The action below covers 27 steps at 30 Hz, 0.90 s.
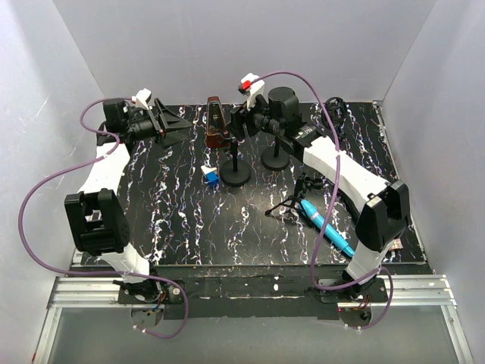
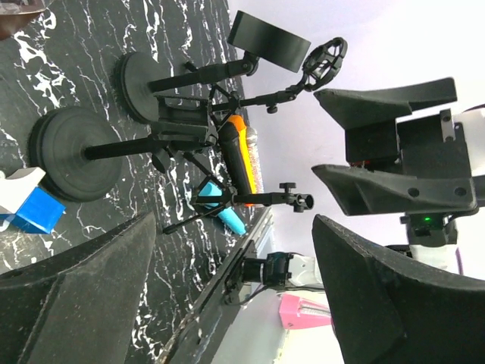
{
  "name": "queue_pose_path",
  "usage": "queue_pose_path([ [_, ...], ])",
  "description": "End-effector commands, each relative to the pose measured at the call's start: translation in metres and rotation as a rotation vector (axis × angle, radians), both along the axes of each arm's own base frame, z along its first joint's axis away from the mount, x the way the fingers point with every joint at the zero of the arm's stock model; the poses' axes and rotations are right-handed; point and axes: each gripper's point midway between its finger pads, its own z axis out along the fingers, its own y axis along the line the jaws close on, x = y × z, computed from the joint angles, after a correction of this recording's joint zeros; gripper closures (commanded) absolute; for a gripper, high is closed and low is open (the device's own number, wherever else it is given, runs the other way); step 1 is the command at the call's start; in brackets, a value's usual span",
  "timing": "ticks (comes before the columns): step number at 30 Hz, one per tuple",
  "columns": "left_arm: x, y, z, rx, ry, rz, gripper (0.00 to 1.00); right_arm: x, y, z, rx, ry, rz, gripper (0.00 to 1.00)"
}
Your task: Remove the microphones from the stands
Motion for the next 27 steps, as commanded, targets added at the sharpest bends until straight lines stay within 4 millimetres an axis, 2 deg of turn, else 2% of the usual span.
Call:
queue_pose_path([
  [1, -0.016, 0.003, 0.044, 0.091, -0.156, 0.005, 0.17, 0.005, 0.001, 0.053, 0.068, -0.082, -0.028, 0.25],
  [4, -0.017, 0.010, 0.060, 0.197, -0.241, 0.023, 0.14, 0.000, -0.010, 0.098, 0.086, -0.138, -0.032, 0.22],
  [5, -0.016, 0.013, 0.066, 0.236, -0.270, 0.035, 0.02, -0.003, -0.017, 0.116, 0.093, -0.135, -0.044, 0.20],
  [8, -0.009, 0.025, 0.093, 0.371, -0.411, 0.076, 0.02, -0.004, -0.053, 0.144, 0.085, -0.044, -0.073, 0.16],
  [9, -0.005, 0.030, 0.103, 0.420, -0.467, 0.096, 0.02, -0.003, -0.069, 0.158, 0.116, -0.012, -0.099, 0.15],
  [11, 0.006, 0.044, 0.116, 0.526, -0.543, 0.162, 0.02, -0.003, -0.099, 0.172, 0.122, 0.009, -0.142, 0.14],
  [12, 0.013, 0.053, 0.124, 0.582, -0.581, 0.200, 0.02, -0.002, -0.115, 0.172, 0.113, 0.010, -0.169, 0.14],
  [13, 0.021, 0.064, 0.123, 0.641, -0.594, 0.241, 0.02, -0.005, -0.130, 0.175, 0.114, 0.003, -0.191, 0.14],
  [15, 0.035, 0.083, 0.126, 0.761, -0.633, 0.302, 0.02, -0.007, -0.160, 0.164, 0.094, 0.025, -0.262, 0.14],
  [19, 0.065, 0.128, 0.124, 1.013, -0.655, 0.410, 0.02, -0.009, -0.229, 0.136, -0.019, 0.084, -0.600, 0.14],
  [22, 0.079, 0.133, 0.125, 1.063, -0.681, 0.390, 0.02, -0.017, -0.268, 0.118, -0.090, 0.113, -0.797, 0.04],
  [25, 0.085, 0.128, 0.123, 1.013, -0.662, 0.381, 0.02, -0.024, -0.278, 0.114, -0.092, 0.136, -0.835, 0.02],
  [27, 0.087, 0.126, 0.117, 0.973, -0.619, 0.396, 0.02, -0.025, -0.275, 0.117, -0.077, 0.137, -0.824, 0.03],
])
